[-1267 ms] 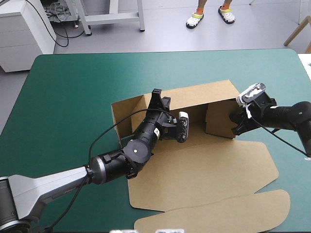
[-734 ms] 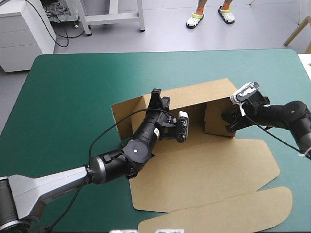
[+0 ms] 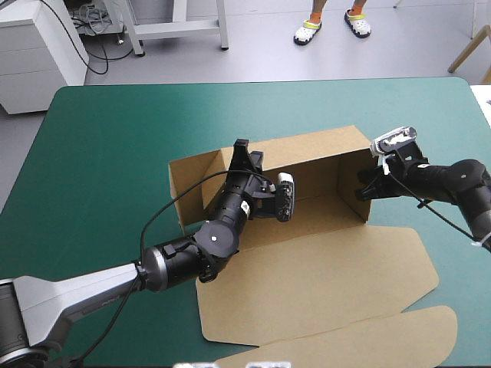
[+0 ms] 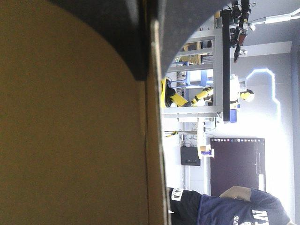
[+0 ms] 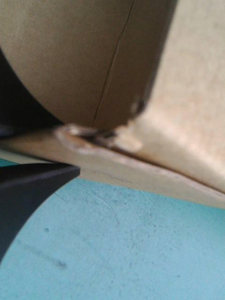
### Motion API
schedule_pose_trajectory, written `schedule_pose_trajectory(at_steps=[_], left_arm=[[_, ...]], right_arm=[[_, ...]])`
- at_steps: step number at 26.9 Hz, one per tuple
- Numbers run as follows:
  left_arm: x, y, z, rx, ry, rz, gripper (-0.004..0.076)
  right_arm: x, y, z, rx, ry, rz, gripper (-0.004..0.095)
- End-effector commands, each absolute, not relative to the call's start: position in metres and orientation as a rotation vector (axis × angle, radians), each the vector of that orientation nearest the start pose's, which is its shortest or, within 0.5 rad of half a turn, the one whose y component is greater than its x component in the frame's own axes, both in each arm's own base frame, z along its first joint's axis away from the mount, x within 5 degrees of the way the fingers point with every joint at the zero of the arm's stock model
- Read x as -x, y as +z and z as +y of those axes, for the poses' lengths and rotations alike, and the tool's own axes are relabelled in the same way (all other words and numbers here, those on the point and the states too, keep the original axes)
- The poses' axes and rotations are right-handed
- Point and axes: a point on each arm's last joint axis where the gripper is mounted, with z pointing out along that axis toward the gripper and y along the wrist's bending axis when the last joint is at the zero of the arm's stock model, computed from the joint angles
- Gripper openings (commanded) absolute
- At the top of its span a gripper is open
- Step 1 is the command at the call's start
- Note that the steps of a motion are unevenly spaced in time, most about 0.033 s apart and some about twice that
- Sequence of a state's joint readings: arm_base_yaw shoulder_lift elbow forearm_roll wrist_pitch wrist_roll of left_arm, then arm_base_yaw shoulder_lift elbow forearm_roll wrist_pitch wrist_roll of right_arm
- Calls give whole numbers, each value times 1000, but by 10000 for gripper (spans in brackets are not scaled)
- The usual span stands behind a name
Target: Fold the box
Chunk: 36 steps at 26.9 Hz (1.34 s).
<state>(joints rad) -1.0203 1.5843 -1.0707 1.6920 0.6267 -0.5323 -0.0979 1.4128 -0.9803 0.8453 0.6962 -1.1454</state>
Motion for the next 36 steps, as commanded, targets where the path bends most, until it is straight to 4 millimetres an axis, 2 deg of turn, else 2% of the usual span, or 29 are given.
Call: schedule_pose_trajectory(at_steps=[1,4,6,7,10,11,13,18,29,34,36], left_arm=[[-224,323,-269,-1414,744,1102,-10],[-224,323,-269,-1410,743,1106,0],[-224,323,-269,-1410,743,1106,79],[-224,323,-269,-1410,745,1102,176],[-224,324,-270,-1391,729,1109,345],[-224,324,-270,-1386,723,1112,388],[-224,324,-270,-1375,702,1124,419],[-217,326,-274,-1369,669,1115,398],[-162,352,-291,-1340,569,994,382],[-143,370,-286,-1298,528,958,310],[-137,378,-282,-1275,513,948,248]], right_arm=[[-282,305,21,589,393,2213,12],[-276,303,19,536,371,2249,4],[-274,297,23,532,378,2275,4],[-273,295,22,527,371,2290,4],[-273,295,22,498,369,2294,4],[-273,295,21,482,370,2297,4],[-273,295,21,456,377,2307,4],[-273,295,17,412,338,2350,4],[-277,323,13,328,319,2379,3],[-277,332,14,285,345,2400,3],[-276,337,13,275,336,2417,3]])
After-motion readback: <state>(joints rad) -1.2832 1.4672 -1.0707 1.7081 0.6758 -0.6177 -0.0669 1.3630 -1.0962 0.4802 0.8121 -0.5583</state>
